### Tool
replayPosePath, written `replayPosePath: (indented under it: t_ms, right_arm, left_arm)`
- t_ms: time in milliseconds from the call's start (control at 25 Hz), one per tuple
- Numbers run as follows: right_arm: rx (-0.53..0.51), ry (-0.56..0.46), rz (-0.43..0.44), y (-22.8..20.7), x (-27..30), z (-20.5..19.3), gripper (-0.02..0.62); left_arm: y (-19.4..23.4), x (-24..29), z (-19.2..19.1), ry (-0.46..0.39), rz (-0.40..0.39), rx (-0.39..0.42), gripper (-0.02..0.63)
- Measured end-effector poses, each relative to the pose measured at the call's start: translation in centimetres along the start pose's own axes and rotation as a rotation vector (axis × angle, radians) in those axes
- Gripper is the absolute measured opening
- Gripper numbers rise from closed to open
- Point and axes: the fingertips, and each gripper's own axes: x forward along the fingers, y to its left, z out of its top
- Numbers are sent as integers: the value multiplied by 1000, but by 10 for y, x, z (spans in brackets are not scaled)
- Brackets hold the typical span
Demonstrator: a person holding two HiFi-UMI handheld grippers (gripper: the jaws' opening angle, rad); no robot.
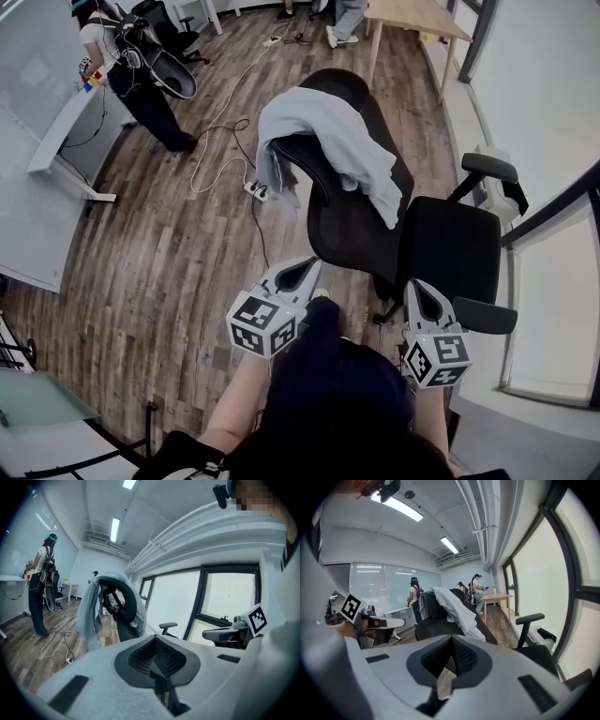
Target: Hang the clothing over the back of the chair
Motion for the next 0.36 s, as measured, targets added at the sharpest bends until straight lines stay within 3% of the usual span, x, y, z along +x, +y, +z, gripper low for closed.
replayPosePath:
  t_ms: [360]
  right_arm:
    - [7, 9, 8, -2, 3, -3, 0]
  left_arm:
    - [-1, 3, -4, 15, -4, -1, 8]
